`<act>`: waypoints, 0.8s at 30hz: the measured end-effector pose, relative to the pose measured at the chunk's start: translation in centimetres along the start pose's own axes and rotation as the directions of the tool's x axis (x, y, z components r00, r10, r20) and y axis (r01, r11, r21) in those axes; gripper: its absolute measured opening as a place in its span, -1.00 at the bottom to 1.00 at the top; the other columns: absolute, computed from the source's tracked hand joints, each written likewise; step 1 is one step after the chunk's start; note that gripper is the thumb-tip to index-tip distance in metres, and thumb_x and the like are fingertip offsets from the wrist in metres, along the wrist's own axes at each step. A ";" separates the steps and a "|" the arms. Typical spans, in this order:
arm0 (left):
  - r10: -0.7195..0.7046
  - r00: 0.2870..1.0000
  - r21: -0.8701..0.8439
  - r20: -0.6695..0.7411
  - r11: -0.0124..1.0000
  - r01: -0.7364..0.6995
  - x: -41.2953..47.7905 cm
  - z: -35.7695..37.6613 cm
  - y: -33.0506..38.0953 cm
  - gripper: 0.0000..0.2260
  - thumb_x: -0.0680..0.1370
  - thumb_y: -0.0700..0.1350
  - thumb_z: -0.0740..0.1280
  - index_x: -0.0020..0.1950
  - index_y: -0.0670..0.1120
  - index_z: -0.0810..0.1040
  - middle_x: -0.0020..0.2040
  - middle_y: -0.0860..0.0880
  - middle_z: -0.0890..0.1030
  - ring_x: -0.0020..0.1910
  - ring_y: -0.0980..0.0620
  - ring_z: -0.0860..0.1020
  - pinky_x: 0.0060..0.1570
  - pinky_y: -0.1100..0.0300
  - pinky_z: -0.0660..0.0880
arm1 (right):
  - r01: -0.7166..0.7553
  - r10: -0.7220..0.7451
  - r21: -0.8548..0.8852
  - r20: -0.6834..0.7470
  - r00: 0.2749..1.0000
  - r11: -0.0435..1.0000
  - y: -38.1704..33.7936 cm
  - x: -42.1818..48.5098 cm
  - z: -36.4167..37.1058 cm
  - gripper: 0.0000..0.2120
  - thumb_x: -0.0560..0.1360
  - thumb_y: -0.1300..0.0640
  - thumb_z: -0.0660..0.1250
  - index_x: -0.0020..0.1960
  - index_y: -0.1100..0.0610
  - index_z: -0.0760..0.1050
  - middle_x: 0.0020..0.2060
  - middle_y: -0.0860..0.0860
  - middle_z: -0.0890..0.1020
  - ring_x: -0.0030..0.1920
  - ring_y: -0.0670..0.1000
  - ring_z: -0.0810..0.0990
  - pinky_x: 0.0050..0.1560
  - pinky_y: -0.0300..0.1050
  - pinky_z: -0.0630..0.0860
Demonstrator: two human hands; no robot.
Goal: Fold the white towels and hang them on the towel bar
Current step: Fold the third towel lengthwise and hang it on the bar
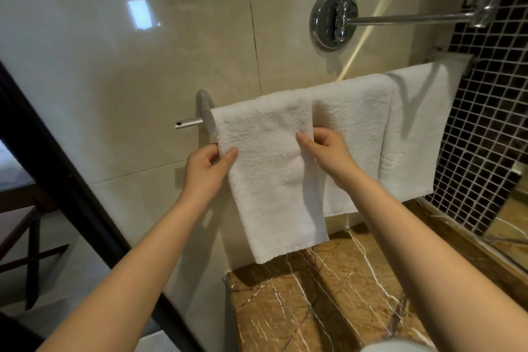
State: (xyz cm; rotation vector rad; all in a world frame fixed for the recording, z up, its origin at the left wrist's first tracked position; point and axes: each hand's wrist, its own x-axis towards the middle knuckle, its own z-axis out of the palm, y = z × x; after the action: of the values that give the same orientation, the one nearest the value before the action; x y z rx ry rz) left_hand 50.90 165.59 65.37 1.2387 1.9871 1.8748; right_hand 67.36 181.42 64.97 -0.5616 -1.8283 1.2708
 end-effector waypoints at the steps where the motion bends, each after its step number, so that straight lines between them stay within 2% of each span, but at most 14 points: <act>1: 0.009 1.000 -0.003 -0.004 1.000 -0.009 -0.1 0.1 -0.1 -0.82 0.53 -0.22 0.36 -0.13 -0.36 0.55 -0.19 -0.16 0.58 -0.19 0.00 0.49 -0.15 0.12 0.43 | 0.003 -0.003 -0.033 -0.001 1.000 0.999 0.1 0.0 -0.1 -0.74 0.56 0.11 0.31 -0.32 0.07 0.51 -0.43 -0.10 0.51 -0.44 -0.20 0.46 -0.36 -0.29 0.38; 5: 0.030 0.999 -0.026 -0.036 0.999 -0.031 -0.4 0.4 -0.4 -0.75 0.53 -0.20 0.36 -0.13 -0.42 0.50 -0.22 -0.15 0.54 -0.23 0.01 0.47 -0.21 0.15 0.42 | -0.011 0.011 -0.025 -0.005 1.000 1.000 -0.1 -0.1 -0.2 -0.69 0.55 0.12 0.33 -0.37 0.07 0.47 -0.48 -0.11 0.47 -0.46 -0.18 0.43 -0.39 -0.30 0.36; 6: 0.026 0.999 -0.025 -0.043 0.999 -0.027 -0.5 0.5 -0.5 -0.75 0.53 -0.18 0.36 -0.13 -0.41 0.51 -0.23 -0.14 0.55 -0.25 0.02 0.48 -0.24 0.18 0.43 | -0.010 0.010 -0.016 -0.004 1.000 1.000 0.0 -0.1 -0.1 -0.68 0.55 0.12 0.33 -0.38 0.12 0.45 -0.47 -0.06 0.46 -0.45 -0.13 0.42 -0.38 -0.27 0.34; 8: -0.001 0.999 -0.025 -0.041 1.000 0.000 -0.6 0.6 -0.7 -0.84 0.52 -0.17 0.39 -0.17 -0.27 0.57 -0.24 -0.05 0.60 -0.28 0.10 0.54 -0.27 0.27 0.49 | 0.012 -0.011 -0.031 0.022 1.000 0.999 0.1 -0.2 -0.2 -0.66 0.56 0.11 0.31 -0.34 0.24 0.42 -0.41 0.11 0.38 -0.38 0.01 0.36 -0.34 -0.18 0.28; 10: -0.044 0.999 -0.033 0.001 0.998 0.044 -0.9 0.8 -1.0 -0.93 0.49 -0.18 0.42 -0.19 -0.09 0.60 -0.22 0.07 0.64 -0.27 0.19 0.60 -0.23 0.33 0.54 | 0.055 -0.049 -0.085 0.071 0.996 0.995 0.2 -0.4 -0.3 -0.63 0.58 0.13 0.28 -0.32 0.34 0.42 -0.34 0.14 0.37 -0.34 0.06 0.33 -0.27 -0.12 0.24; 11: -0.071 0.997 -0.031 0.020 0.997 0.072 -1.0 0.9 -1.4 -0.94 0.49 -0.18 0.42 -0.17 -0.06 0.60 -0.19 0.07 0.65 -0.23 0.19 0.62 -0.17 0.29 0.56 | 0.072 -0.060 -0.124 0.095 0.994 0.990 0.4 -0.4 -0.4 -0.60 0.58 0.14 0.27 -0.31 0.42 0.41 -0.32 0.15 0.38 -0.34 0.10 0.33 -0.25 -0.11 0.23; 13: -0.111 0.993 -0.007 0.036 0.994 0.111 -1.3 1.0 -2.2 -0.93 0.48 -0.15 0.44 -0.11 -0.14 0.61 -0.11 -0.05 0.67 -0.12 0.05 0.63 -0.05 0.12 0.57 | 0.096 -0.070 -0.202 0.131 0.989 0.975 0.8 -0.5 -0.6 -0.57 0.57 0.15 0.27 -0.25 0.53 0.41 -0.30 0.18 0.40 -0.34 0.18 0.36 -0.23 -0.11 0.25; 15: -0.125 0.992 0.001 0.029 0.992 0.125 -1.6 1.0 -2.9 -0.81 0.47 -0.14 0.44 -0.06 -0.28 0.60 -0.07 -0.19 0.66 -0.10 -0.08 0.62 -0.04 0.01 0.55 | 0.106 -0.069 -0.248 0.151 0.986 0.963 1.3 -0.8 -0.6 -0.59 0.57 0.16 0.27 -0.24 0.52 0.43 -0.30 0.20 0.42 -0.30 0.14 0.41 -0.22 -0.09 0.28; 18: -0.131 0.991 -0.002 -0.009 0.991 0.131 -1.7 1.1 -3.5 -0.75 0.46 -0.13 0.46 -0.13 -0.35 0.58 -0.20 -0.15 0.64 -0.24 0.01 0.58 -0.19 0.10 0.51 | 0.082 -0.052 -0.289 0.110 0.993 0.954 2.2 -1.0 -0.4 -0.62 0.57 0.16 0.28 -0.25 0.47 0.43 -0.28 0.18 0.41 -0.26 0.08 0.41 -0.22 -0.09 0.28; 21: -0.146 0.989 0.005 -0.038 0.989 0.146 -1.7 1.4 -3.4 -0.81 0.44 -0.13 0.47 -0.24 -0.25 0.59 -0.30 -0.02 0.63 -0.34 0.13 0.56 -0.30 0.22 0.49 | 0.079 -0.060 -0.317 0.069 0.996 0.945 2.7 -0.6 -0.3 -0.63 0.55 0.17 0.31 -0.27 0.47 0.43 -0.26 0.24 0.43 -0.23 0.14 0.42 -0.21 -0.05 0.30; 24: -0.148 0.988 -0.037 -0.035 0.988 0.147 -1.8 1.5 -3.5 -0.75 0.45 -0.14 0.46 -0.15 -0.35 0.58 -0.23 -0.13 0.62 -0.25 0.02 0.56 -0.21 0.13 0.50 | 0.080 -0.064 -0.323 0.060 0.996 0.943 3.0 -0.4 -0.3 -0.62 0.55 0.14 0.31 -0.21 0.48 0.45 -0.15 0.38 0.50 -0.13 0.30 0.50 -0.15 0.04 0.41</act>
State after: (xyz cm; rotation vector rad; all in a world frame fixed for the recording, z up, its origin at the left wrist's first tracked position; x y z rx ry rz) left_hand 51.38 165.96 61.20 1.0245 1.9960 1.8662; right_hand 67.53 182.50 62.12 -0.6379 -2.0976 0.9458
